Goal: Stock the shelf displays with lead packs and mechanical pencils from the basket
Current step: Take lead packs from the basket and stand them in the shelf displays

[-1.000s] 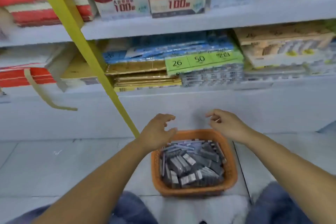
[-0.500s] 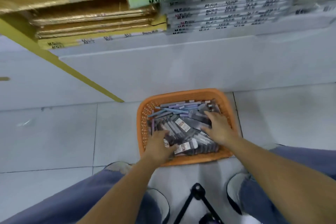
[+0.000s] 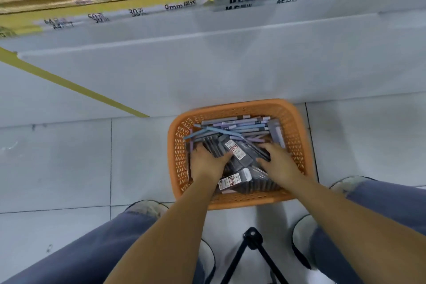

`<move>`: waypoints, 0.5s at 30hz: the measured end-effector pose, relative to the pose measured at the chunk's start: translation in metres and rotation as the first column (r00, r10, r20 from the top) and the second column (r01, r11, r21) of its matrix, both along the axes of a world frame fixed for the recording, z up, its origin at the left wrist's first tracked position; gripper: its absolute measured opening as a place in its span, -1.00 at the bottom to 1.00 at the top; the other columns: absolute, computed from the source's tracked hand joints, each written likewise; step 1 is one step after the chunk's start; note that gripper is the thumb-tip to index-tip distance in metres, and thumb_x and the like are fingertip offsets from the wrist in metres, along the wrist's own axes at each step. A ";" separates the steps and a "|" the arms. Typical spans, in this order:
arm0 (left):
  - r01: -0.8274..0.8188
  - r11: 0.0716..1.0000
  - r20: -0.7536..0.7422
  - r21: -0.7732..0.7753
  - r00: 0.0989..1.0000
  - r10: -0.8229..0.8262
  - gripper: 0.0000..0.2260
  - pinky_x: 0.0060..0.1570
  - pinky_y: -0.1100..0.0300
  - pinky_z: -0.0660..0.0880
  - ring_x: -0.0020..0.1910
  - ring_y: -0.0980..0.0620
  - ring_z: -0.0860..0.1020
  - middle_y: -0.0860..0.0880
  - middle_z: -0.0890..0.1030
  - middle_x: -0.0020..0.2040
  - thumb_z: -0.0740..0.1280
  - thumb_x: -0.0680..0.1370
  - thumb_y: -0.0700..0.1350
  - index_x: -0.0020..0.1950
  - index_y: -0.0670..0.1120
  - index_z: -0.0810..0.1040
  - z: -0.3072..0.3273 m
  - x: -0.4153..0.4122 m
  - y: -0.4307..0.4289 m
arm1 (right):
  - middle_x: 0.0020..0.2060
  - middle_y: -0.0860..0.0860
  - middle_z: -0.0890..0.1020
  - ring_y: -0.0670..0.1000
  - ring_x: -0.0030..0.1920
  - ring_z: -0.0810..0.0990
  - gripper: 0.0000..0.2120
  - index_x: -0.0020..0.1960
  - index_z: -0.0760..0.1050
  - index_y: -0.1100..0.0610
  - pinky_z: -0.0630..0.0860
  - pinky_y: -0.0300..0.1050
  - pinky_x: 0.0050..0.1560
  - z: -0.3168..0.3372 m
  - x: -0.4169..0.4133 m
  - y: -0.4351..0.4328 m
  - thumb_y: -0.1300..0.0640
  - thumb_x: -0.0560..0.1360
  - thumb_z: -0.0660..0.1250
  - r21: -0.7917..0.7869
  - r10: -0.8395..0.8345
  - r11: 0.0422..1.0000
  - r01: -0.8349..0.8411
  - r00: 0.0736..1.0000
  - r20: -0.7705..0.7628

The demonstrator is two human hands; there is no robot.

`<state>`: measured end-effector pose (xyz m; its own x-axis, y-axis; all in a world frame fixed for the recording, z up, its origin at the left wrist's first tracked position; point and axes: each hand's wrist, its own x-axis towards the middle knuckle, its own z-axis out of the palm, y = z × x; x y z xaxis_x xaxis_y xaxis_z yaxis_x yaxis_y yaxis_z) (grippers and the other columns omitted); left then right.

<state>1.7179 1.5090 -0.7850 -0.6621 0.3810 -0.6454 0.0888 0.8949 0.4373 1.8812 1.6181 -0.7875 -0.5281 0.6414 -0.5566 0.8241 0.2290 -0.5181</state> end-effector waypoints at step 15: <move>-0.218 0.962 0.457 0.162 0.881 0.123 -0.41 -0.17 0.31 0.42 -0.05 0.20 0.48 0.08 0.48 0.20 0.37 0.54 -0.11 0.54 0.04 0.25 -0.007 -0.003 -0.014 | 0.20 0.08 0.52 0.11 0.25 0.44 -0.65 0.29 0.50 0.07 0.40 -0.05 0.18 0.007 -0.034 0.001 -0.03 0.55 0.32 -0.031 0.022 0.999 -0.020 0.998 0.051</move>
<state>1.7153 1.4946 -0.7921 -0.3950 0.4421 -0.8053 -0.3009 0.7659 0.5681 1.8474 1.6193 -0.7800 -0.5115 0.6125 -0.6027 0.8450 0.2312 -0.4823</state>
